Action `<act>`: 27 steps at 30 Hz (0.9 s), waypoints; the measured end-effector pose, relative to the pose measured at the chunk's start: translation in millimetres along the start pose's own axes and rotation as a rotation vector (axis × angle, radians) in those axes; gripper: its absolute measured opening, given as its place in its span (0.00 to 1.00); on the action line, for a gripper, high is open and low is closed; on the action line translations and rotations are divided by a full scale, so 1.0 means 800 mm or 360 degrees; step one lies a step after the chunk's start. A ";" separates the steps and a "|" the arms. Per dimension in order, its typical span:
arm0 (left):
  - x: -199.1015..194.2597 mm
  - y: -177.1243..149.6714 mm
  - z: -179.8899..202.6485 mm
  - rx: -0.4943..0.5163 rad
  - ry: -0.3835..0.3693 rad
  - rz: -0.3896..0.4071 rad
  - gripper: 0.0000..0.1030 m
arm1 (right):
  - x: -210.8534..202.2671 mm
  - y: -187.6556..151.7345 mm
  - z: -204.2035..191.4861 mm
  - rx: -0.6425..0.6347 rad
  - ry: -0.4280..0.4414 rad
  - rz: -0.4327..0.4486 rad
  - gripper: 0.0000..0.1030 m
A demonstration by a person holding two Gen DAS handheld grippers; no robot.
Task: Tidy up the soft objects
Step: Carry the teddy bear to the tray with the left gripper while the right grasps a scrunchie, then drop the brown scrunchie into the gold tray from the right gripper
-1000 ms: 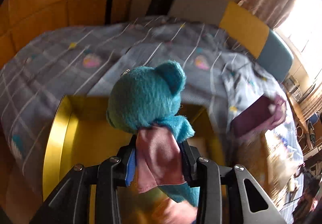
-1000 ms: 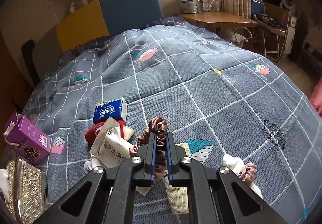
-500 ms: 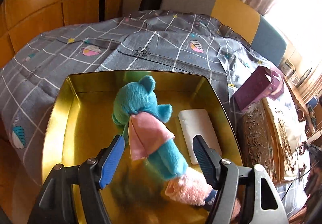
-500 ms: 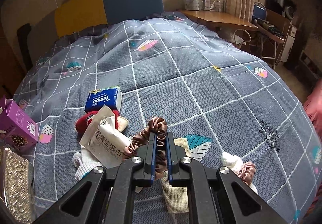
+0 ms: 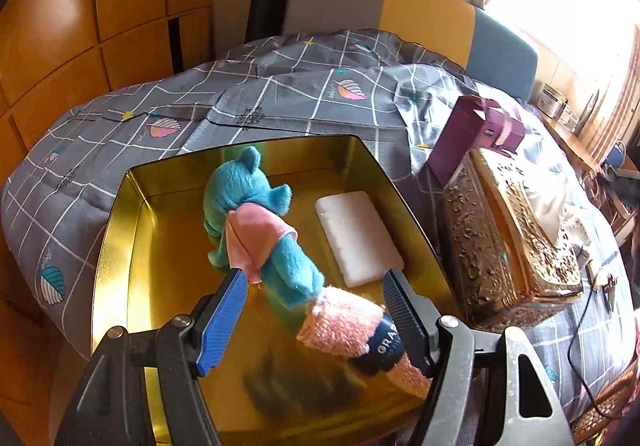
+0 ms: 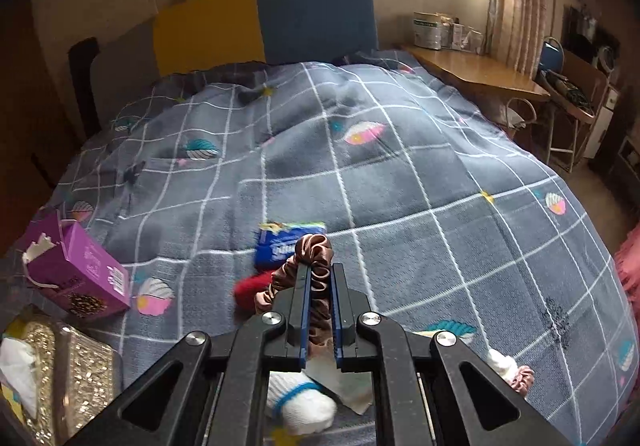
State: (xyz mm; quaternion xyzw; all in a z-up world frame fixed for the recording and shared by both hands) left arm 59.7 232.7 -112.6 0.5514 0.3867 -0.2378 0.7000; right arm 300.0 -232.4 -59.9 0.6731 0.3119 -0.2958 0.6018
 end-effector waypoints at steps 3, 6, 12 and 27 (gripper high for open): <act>-0.002 -0.005 0.003 0.0011 -0.0009 0.0000 0.69 | -0.016 0.021 -0.057 -0.0084 0.0111 0.0039 0.09; -0.003 -0.009 0.005 0.0024 -0.0016 0.0000 0.69 | -0.034 0.036 -0.118 -0.0190 0.0213 0.0080 0.09; -0.008 -0.017 0.005 0.0032 -0.0028 0.0016 0.69 | -0.071 0.039 -0.234 -0.0400 0.0420 0.0143 0.09; -0.013 -0.032 -0.053 -0.0186 0.0002 -0.0005 0.69 | -0.124 -0.130 -0.475 -0.1058 0.0950 -0.0052 0.09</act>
Point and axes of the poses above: each gripper's, at about its wrist camera, not at the fingertips, and x roughly the way its jaws point, z to its right, y to its top, the point moved 8 cm from there along x, roughly the way its jaws point, and after that the axes turned 3 degrees about -z, right-handed, at the moved point
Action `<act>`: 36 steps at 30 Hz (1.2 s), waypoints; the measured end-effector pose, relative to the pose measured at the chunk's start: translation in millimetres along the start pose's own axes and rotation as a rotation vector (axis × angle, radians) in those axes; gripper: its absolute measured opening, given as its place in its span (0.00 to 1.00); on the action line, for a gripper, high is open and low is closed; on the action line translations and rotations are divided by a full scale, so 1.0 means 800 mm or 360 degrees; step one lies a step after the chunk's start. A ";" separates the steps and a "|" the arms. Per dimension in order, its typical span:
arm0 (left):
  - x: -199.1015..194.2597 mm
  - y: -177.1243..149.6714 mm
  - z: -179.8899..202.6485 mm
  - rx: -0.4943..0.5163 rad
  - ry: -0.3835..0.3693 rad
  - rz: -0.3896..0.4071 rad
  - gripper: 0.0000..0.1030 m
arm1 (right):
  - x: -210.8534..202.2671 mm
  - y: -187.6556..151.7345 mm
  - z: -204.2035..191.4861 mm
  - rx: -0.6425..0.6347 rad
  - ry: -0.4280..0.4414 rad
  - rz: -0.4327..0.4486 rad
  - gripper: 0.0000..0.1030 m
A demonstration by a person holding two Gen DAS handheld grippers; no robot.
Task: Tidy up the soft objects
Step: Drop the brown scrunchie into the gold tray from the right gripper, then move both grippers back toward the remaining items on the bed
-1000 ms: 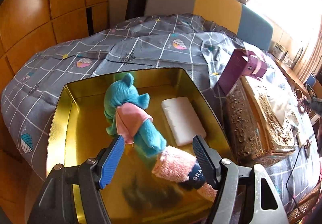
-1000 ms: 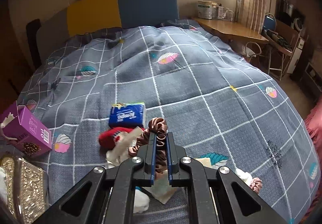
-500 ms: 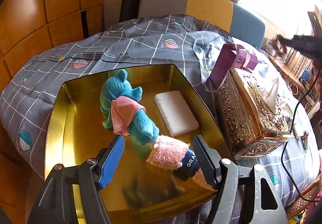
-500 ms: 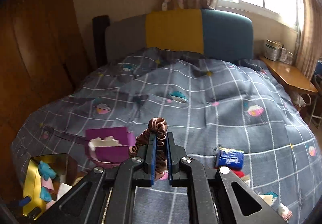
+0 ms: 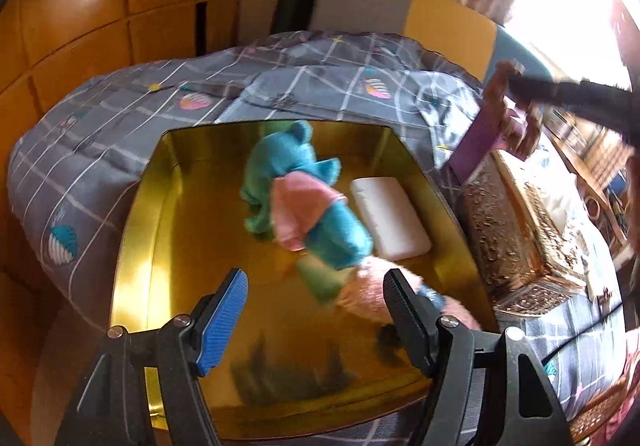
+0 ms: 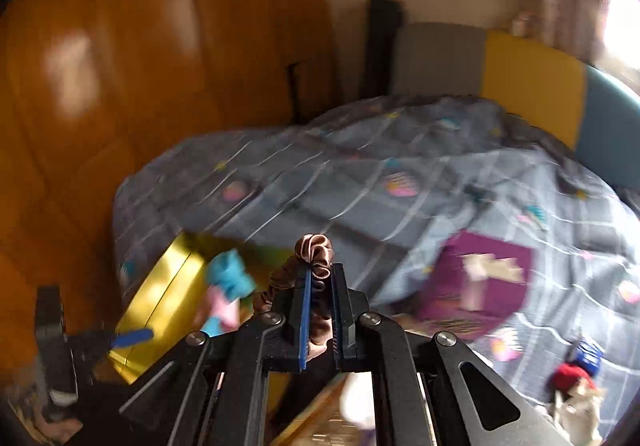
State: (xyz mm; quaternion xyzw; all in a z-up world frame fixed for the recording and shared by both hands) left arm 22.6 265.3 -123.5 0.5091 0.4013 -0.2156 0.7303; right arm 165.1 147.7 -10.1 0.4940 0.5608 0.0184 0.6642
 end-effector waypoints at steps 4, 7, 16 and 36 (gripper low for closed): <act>0.000 -0.005 -0.021 -0.0068 0.0030 -0.0001 0.69 | 0.055 -0.021 -0.040 -0.0068 0.0011 -0.0122 0.09; 0.000 -0.008 -0.027 -0.0092 0.0007 -0.0008 0.69 | 0.091 -0.037 -0.058 -0.0072 0.0015 -0.0213 0.09; -0.009 -0.007 -0.020 -0.0049 0.0017 0.0048 0.69 | 0.138 -0.072 -0.075 -0.0036 -0.0010 -0.0342 0.13; -0.036 -0.004 0.016 0.0106 0.0023 0.0138 0.69 | -0.008 -0.077 -0.025 0.0191 -0.0052 0.0097 0.64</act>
Point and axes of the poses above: each gripper's, at about its wrist camera, not at the fingertips, and x roughly the way its jaws point, z to its right, y to its top, the point moved 8 cm from there along x, roughly the way its jaws point, and after that the axes turned 3 degrees about -z, right-handed, at the moved point
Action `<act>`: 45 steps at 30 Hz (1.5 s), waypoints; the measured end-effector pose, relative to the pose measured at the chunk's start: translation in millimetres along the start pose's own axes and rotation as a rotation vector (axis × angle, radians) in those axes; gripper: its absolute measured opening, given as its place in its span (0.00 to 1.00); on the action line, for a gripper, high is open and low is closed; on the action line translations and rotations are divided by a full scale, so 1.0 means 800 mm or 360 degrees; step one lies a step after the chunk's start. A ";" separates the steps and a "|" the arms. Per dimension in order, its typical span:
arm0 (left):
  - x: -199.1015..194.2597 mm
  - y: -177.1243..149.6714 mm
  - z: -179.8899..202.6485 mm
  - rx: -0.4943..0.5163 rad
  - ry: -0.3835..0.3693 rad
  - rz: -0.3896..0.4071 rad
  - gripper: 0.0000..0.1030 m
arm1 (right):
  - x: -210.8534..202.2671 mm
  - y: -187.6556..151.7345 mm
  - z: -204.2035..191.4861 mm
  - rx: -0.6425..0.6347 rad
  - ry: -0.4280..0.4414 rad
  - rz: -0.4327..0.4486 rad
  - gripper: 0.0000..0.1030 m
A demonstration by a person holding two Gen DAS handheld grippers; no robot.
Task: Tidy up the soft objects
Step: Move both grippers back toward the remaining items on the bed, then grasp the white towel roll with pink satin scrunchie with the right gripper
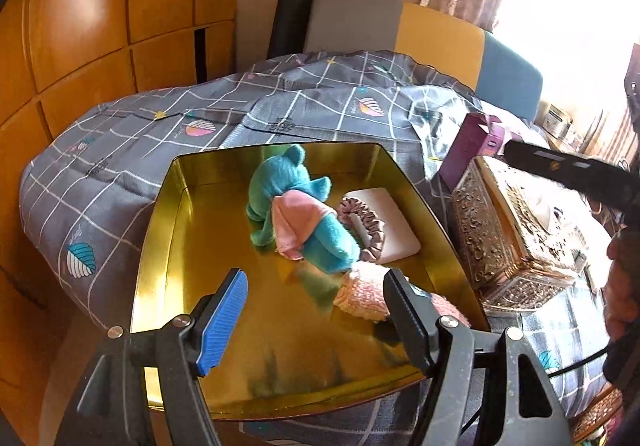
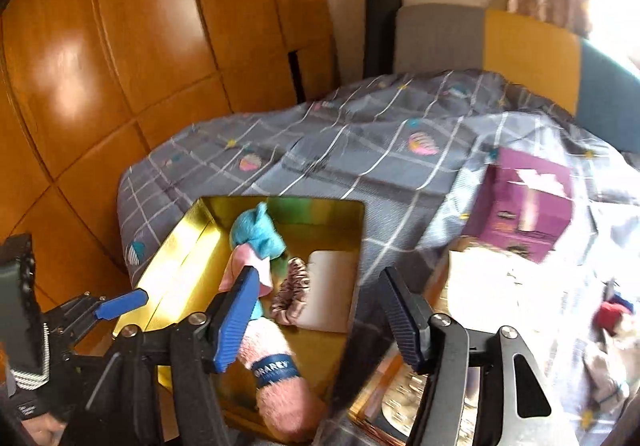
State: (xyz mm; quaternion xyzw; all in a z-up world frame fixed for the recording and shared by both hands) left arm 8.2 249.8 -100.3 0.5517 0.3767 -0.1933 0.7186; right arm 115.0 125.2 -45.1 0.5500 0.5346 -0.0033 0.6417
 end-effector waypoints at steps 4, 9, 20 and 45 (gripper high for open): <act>-0.005 0.000 0.015 0.0059 -0.0010 0.0018 0.69 | -0.032 -0.002 0.029 0.0059 -0.0070 0.0079 0.70; -0.014 0.001 0.035 0.0142 -0.0038 0.0048 0.69 | -0.068 -0.011 0.069 0.0138 -0.0164 0.0151 0.79; -0.030 0.006 0.091 0.0321 -0.0142 0.0091 0.69 | -0.136 -0.067 0.202 0.0438 -0.0431 0.0147 0.81; -0.046 -0.011 0.284 0.0837 -0.0605 0.0044 0.69 | -0.321 -0.252 0.493 0.1171 -0.1059 -0.0235 0.83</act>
Point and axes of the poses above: each gripper's, at about its wrist camera, not at the fingertips, and x roughly the way its jaws point, z to its right, y to its top, the point moved 8 cm from there along x, roughly the way its jaws point, and after that the axes turned 3 degrees about -z, right-handed, at the moved point
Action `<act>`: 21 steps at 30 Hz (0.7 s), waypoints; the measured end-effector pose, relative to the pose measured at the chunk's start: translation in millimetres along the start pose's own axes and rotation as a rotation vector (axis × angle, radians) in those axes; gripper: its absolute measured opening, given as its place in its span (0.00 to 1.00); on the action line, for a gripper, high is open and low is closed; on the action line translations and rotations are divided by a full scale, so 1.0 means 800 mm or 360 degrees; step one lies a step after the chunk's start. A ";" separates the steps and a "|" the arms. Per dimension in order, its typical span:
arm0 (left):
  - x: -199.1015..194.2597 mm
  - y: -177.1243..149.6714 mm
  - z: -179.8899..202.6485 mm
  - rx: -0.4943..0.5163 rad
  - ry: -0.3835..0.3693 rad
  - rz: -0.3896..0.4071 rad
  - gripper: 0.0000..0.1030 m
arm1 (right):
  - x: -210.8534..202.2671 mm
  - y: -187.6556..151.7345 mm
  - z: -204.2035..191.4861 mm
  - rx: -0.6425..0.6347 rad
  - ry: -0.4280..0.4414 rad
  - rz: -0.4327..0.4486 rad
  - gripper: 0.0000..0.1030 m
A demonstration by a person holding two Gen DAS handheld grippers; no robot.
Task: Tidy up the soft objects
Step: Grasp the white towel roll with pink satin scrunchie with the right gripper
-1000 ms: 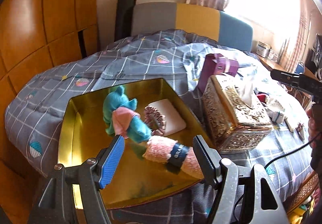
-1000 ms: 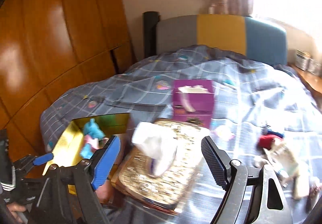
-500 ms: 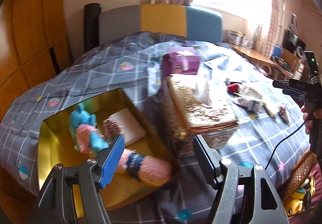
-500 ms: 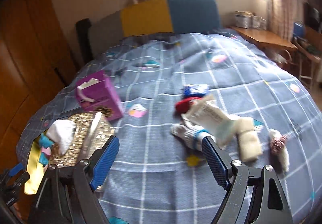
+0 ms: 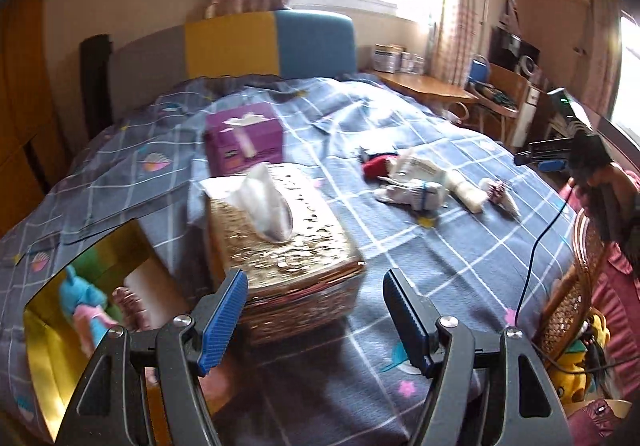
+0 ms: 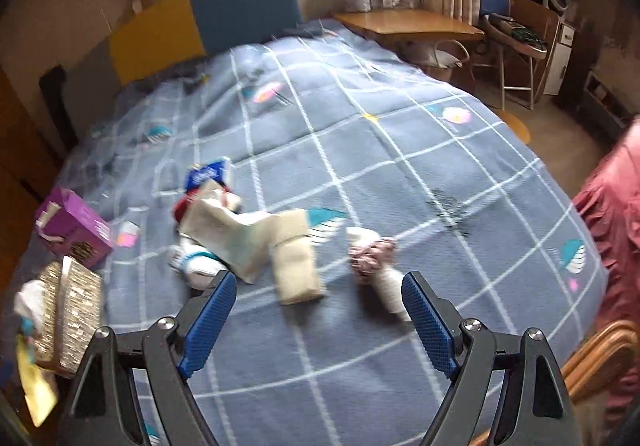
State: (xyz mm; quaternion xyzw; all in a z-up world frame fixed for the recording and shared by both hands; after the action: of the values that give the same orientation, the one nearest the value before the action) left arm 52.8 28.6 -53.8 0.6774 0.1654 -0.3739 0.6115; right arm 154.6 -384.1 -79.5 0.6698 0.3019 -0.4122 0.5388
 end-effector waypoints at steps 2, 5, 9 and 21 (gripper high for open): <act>0.004 0.004 0.011 0.0032 -0.0031 -0.0010 0.69 | 0.015 0.004 0.012 -0.0062 -0.0074 -0.0068 0.82; 0.011 0.009 0.029 0.0074 -0.0081 -0.0029 0.69 | 0.048 0.005 0.025 -0.0159 -0.0184 -0.0204 0.78; 0.020 0.013 0.052 0.0120 -0.0139 -0.0059 0.69 | 0.096 0.000 0.025 -0.0209 -0.0226 -0.0415 0.68; 0.054 0.042 0.113 0.0159 -0.0278 -0.0168 0.69 | 0.144 0.001 0.027 -0.0055 -0.0220 -0.0476 0.28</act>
State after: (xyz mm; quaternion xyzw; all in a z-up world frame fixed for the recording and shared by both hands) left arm 77.2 -73.9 -58.4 0.6622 0.1280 -0.4709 0.5686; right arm 205.8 -409.9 -182.1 0.5781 0.3675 -0.5277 0.5023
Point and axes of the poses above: each gripper's, at about its wrist camera, not at the fingertips, and x roughly the way its jaws point, z to its right, y to its top, the point moved 8 cm from there along x, roughly the way its jaws point, and after that the axes turned 3 degrees about -z, right-handed, at the moved point
